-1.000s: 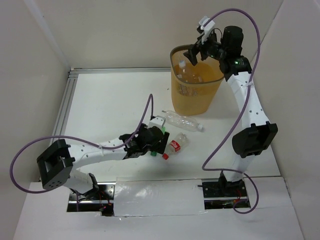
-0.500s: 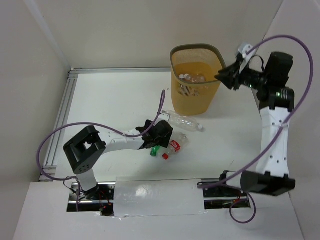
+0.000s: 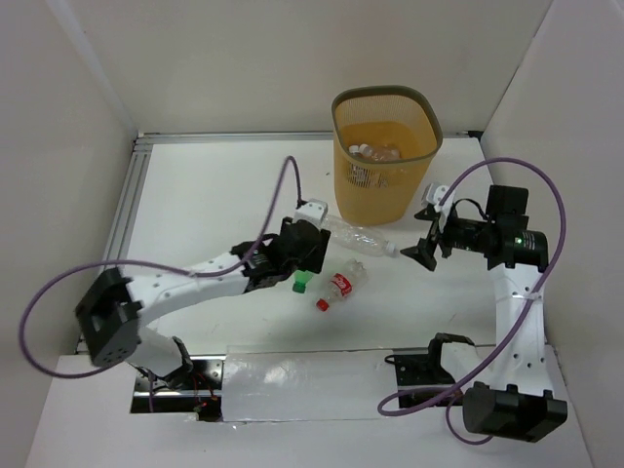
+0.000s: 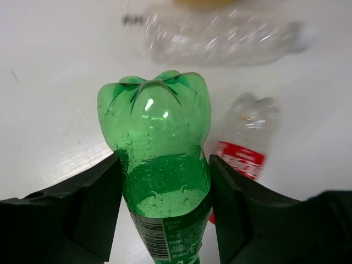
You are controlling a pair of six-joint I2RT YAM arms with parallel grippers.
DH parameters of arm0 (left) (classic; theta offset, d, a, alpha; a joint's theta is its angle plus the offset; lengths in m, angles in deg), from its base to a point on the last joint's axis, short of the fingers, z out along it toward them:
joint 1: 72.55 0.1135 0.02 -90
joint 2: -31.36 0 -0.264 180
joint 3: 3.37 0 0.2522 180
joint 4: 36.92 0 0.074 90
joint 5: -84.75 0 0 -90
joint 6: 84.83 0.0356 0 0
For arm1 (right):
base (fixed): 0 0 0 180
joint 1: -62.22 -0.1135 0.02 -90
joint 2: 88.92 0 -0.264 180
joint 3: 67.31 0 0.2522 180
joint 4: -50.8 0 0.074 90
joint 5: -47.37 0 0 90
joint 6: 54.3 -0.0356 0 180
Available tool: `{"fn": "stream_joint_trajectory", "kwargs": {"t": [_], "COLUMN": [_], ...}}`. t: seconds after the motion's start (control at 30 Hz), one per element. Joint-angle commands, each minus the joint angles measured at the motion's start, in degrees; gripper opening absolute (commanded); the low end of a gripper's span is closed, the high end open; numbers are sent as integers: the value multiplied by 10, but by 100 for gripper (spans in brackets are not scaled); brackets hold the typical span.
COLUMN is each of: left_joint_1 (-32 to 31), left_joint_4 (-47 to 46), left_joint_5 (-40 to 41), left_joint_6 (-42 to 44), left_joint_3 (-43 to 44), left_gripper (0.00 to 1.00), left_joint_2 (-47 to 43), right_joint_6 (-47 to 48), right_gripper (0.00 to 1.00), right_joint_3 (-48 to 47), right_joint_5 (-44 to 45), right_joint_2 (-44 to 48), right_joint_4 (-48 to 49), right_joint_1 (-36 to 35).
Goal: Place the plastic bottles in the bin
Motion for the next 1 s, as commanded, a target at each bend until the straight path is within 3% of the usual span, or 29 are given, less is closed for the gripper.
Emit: {"fn": "stream_joint_trajectory", "kwargs": {"t": [0.0, 0.1, 0.17, 0.2, 0.23, 0.3, 0.37, 0.57, 0.7, 0.73, 0.77, 0.8, 0.83, 0.9, 0.97], "left_joint_1": [-9, -9, 0, 6, 14, 40, 61, 117, 134, 134, 134, 134, 128, 127, 127], "left_joint_4": [-20, -30, -59, -67, -84, -96, -112, -150, -238, -238, -262, -274, -274, -254, -233], "left_joint_5": [-28, -61, -99, -115, -150, -184, -237, -269, -224, -205, -186, -154, -138, -131, -140], "left_joint_6": [62, 97, 131, 139, 150, 151, 139, 85, 77, 77, 77, 92, 92, 109, 115], "left_joint_3": [60, 118, 189, 217, 275, 339, 437, 662, 683, 683, 683, 683, 690, 721, 779], "left_gripper": [25, 24, 23, 23, 23, 23, 23, 25, 31, 41, 54, 66, 88, 97, 99], "left_joint_2": [-122, -143, -137, -125, -109, -42, 13, 226, 301, 312, 321, 340, 350, 371, 396], "right_joint_6": [106, 112, 112, 117, 117, 111, 69, -12, -18, -28, -33, -38, -47, -47, -3], "right_gripper": [94, 92, 76, 66, 41, 9, 0, 21, 37, 43, 59, 65, 70, 82, 86], "right_joint_3": [44, 84, 106, 112, 117, 125, 131, 155, 167, 174, 174, 174, 180, 180, 186], "right_joint_5": [13, 41, 53, 61, 61, 68, 73, 137, 137, 137, 137, 137, 137, 137, 131], "right_joint_2": [18, 24, 24, 19, 19, 12, 12, 39, 49, 49, 49, 49, 55, 55, 55], "right_joint_4": [-55, -33, -28, -28, -28, -28, 10, 80, 93, 93, 108, 114, 121, 133, 138], "right_joint_1": [-2, -9, -28, -28, -43, -54, -73, -133, -133, -133, -133, -133, -138, -138, -153]}}
